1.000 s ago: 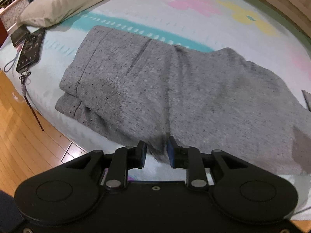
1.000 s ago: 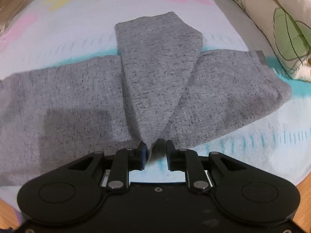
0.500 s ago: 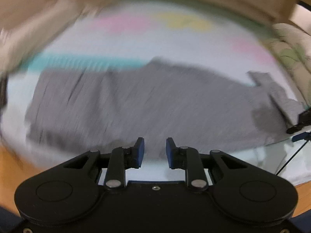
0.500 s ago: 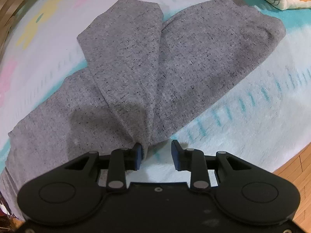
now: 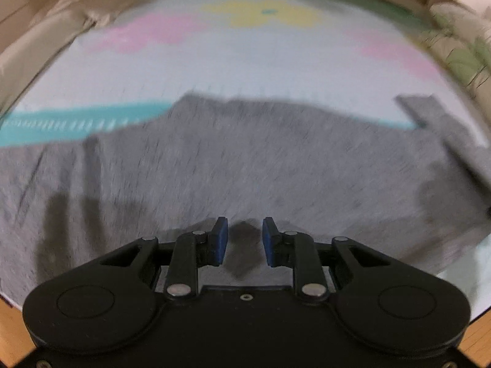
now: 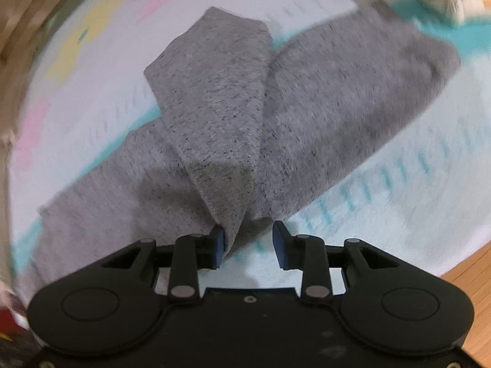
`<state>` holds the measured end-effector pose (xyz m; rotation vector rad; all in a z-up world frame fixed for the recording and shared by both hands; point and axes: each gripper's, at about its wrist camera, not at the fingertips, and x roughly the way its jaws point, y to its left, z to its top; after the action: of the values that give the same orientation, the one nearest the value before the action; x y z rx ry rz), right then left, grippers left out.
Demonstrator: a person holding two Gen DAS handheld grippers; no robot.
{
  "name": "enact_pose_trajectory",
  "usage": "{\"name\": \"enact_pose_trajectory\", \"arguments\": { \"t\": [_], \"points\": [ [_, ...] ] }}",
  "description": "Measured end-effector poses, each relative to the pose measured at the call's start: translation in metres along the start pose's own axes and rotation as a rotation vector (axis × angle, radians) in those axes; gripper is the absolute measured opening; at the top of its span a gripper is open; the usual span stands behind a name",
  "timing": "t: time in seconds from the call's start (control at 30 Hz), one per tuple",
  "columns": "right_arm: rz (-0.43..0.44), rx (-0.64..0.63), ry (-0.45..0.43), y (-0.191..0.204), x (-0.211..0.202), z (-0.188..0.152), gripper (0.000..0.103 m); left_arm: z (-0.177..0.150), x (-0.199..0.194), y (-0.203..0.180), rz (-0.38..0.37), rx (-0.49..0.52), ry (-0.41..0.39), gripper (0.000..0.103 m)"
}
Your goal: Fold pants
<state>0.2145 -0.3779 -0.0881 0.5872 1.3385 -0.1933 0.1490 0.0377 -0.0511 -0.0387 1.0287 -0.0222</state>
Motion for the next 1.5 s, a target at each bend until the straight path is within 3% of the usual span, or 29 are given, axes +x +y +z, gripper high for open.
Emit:
{"name": "enact_pose_trajectory", "arguments": {
  "t": [0.03,0.1,0.17,0.23,0.3,0.37,0.47,0.53,0.67,0.8,1.07,1.2,1.23,1.27,1.3,1.37,1.5],
  "points": [
    [0.030,0.064,0.010,-0.009,0.000,0.002,0.034,-0.004,0.007,0.005,0.018,0.001,0.029,0.035],
    [0.072,0.188,0.028,-0.028,0.000,0.004,0.036,-0.012,0.004,0.012,0.001,-0.020,-0.024,0.038],
    [0.106,0.310,0.053,-0.045,0.000,0.007,0.036,-0.012,0.005,0.011,0.002,-0.013,-0.013,0.038],
    [0.071,0.385,0.027,-0.056,-0.010,0.008,0.036,-0.010,0.005,0.008,0.012,0.007,0.000,0.038],
    [0.015,0.371,-0.022,-0.059,-0.024,0.013,0.038,-0.010,0.005,0.007,0.018,0.007,0.000,0.038],
    [-0.048,0.306,-0.107,-0.053,-0.042,0.018,0.038,-0.010,0.007,0.004,0.028,0.002,-0.009,0.037],
    [-0.175,-0.114,-0.279,0.008,-0.067,0.016,0.038,-0.014,0.009,-0.004,0.058,0.009,-0.034,0.037],
    [-0.206,-0.304,-0.363,0.051,-0.067,0.008,0.038,-0.017,0.008,-0.009,0.078,0.017,-0.046,0.036],
    [-0.223,-0.526,-0.412,0.121,-0.035,0.010,0.035,-0.018,0.008,-0.007,0.061,-0.022,-0.045,0.036],
    [-0.348,-0.731,-0.429,0.173,0.019,0.011,0.035,-0.014,0.007,0.002,0.033,-0.082,-0.034,0.036],
    [-0.505,-0.803,-0.387,0.202,0.088,0.033,0.034,-0.013,0.011,-0.004,0.051,-0.024,-0.061,0.036],
    [-0.584,-0.880,-0.387,0.202,0.118,0.028,0.033,-0.013,0.012,-0.005,0.054,-0.022,-0.065,0.036],
    [-0.588,-0.894,-0.398,0.203,0.115,0.024,0.033,-0.013,0.012,-0.005,0.055,-0.023,-0.066,0.036],
    [-0.589,-0.916,-0.397,0.203,0.114,0.024,0.024,-0.014,0.012,-0.005,0.058,-0.023,-0.067,0.036],
    [-0.569,-0.925,-0.391,0.203,0.112,0.024,0.004,-0.014,0.012,-0.006,0.062,-0.021,-0.068,0.036],
    [-0.521,-0.899,-0.392,0.198,0.097,0.027,0.002,-0.016,0.010,-0.008,0.068,-0.014,-0.070,0.036],
    [-0.446,-0.841,-0.528,0.180,0.039,0.037,0.002,-0.016,0.010,-0.008,0.070,-0.020,-0.071,0.036]
  ]
}}
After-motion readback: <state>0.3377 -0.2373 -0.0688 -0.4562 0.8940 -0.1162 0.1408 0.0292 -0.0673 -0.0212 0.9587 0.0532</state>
